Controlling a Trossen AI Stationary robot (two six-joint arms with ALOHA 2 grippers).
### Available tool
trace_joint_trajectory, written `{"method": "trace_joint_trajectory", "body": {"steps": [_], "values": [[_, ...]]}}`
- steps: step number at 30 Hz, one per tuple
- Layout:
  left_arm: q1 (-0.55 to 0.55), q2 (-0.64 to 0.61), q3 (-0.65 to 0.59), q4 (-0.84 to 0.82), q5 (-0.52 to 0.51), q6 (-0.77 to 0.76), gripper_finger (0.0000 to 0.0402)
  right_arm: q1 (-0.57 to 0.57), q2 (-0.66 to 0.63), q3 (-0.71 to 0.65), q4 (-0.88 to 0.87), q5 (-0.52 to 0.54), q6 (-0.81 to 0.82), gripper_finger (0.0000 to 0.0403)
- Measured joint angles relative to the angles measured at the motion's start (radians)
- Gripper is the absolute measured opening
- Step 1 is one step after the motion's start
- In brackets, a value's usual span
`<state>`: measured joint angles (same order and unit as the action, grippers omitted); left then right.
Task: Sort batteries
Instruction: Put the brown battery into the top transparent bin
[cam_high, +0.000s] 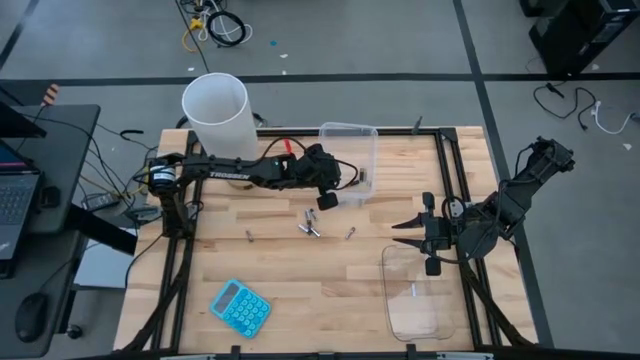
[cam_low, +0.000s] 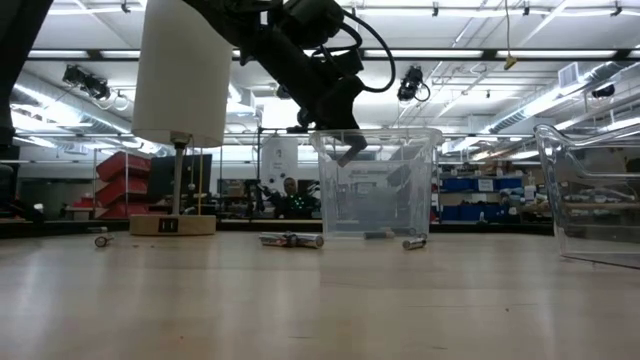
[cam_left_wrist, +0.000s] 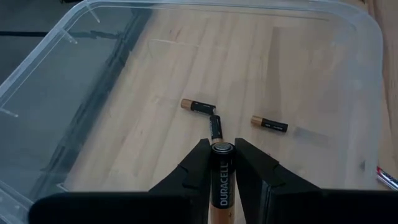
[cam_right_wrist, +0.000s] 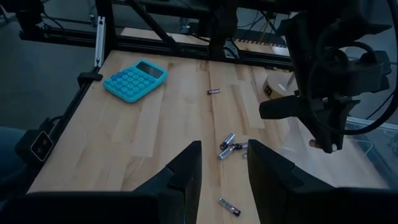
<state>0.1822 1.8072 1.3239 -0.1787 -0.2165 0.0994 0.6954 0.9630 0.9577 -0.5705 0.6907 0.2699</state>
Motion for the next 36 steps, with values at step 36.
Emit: {"method": "trace_joint_trajectory", "body": {"steps": [36], "values": [[0.000, -0.001, 0.000, -0.023, 0.002, -0.004, 0.0062, 0.000, 0.000, 0.000, 0.000, 0.000, -0.002, 0.0115]]}}
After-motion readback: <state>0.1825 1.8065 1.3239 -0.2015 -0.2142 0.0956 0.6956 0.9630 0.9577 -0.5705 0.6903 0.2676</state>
